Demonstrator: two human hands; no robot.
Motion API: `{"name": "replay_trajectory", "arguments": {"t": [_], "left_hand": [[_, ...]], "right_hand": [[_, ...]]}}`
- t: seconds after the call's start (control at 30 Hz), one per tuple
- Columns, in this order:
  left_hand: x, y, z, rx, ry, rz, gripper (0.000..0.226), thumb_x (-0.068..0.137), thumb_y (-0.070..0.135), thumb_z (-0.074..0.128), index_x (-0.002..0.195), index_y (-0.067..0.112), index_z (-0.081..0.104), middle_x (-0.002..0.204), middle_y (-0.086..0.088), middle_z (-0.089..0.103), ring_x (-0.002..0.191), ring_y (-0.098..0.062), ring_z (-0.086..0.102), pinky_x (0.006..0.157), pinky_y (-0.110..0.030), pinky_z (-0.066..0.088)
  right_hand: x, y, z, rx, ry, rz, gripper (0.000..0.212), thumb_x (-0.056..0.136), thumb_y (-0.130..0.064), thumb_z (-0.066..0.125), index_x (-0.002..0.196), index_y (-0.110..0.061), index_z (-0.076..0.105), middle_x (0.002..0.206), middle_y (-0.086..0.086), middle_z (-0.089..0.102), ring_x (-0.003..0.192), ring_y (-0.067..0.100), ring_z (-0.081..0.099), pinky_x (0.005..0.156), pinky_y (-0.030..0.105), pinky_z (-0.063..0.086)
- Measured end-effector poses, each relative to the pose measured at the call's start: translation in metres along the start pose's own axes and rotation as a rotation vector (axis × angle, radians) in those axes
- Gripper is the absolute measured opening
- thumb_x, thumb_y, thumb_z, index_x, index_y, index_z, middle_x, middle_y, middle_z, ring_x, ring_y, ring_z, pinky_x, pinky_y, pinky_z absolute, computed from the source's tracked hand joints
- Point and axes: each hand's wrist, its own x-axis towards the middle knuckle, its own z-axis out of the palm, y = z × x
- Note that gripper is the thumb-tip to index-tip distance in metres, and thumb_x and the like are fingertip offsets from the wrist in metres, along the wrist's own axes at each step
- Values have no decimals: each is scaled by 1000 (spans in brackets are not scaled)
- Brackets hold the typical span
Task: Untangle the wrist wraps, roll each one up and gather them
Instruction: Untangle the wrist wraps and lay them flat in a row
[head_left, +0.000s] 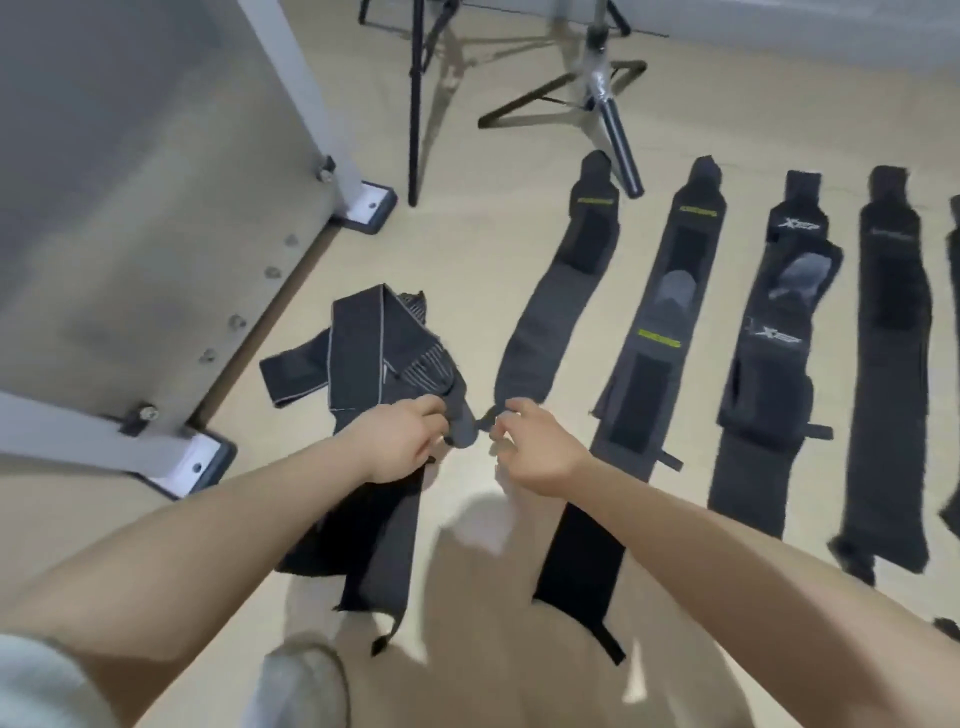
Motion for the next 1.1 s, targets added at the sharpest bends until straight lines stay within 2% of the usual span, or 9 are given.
{"name": "replay_trajectory", "arguments": {"t": [0.1,0.17,0.27,0.33,0.47,0.73,0.83,0.93,1.1], "left_hand": [[-25,-58,33,-67,83,-158,44,92,17,43,135,13,45,149,-5,30,129,-26,37,103,-34,36],[-34,-86,51,-233,161,-297,47,90,15,46,137,10,43,149,-8,29,133,-27,33,108,-36,33],[-42,-110,74,-512,195,-423,51,89,10,42,140,14,39,153,-3,26,137,-24,30,111,-36,30],[-42,-115,87,-586,174,-411,57,90,8,39,145,20,32,156,0,19,140,-22,26,113,-36,27],[-34,-118,99,-469,230,-276,61,94,23,48,149,24,22,158,-5,10,141,-25,23,112,-35,28],[-12,-132,96,-659,143,-454,63,96,31,45,150,17,15,156,-19,-4,142,-29,16,112,-34,22],[1,-143,88,-972,256,-540,57,95,20,48,147,11,26,153,-18,19,138,-29,28,108,-31,25],[10,-148,76,-1082,351,-634,50,94,14,50,141,6,35,140,-17,35,120,-28,46,96,-28,33],[32,-156,65,-1172,312,-838,56,91,19,56,140,7,33,135,-15,41,113,-32,52,93,-33,40]], "right_hand": [[34,-41,31,7,-91,78,23,83,-9,44,61,-10,48,78,9,43,77,28,44,63,32,39],[52,-60,50,-3,-111,121,31,81,-7,45,56,-16,29,66,5,33,73,25,38,50,31,23],[72,-85,72,34,-89,216,10,89,-13,45,95,-10,53,108,10,49,104,32,46,72,32,40],[85,-99,80,115,100,296,41,92,-13,45,132,-7,40,142,14,30,127,33,37,98,37,35],[103,-113,83,202,273,372,51,95,-10,42,144,-11,27,157,12,1,135,31,33,105,31,29],[119,-90,71,390,289,348,55,95,-10,44,146,-12,24,151,8,18,114,28,52,98,31,44],[134,-91,60,636,316,382,58,97,-4,38,147,-21,15,126,4,45,67,21,52,56,18,51],[146,-94,50,858,368,445,70,97,0,36,149,-29,-1,101,-8,47,64,16,50,65,23,52],[147,-93,40,782,349,467,38,93,-4,51,127,-17,42,90,1,49,64,12,46,63,21,45]]}}
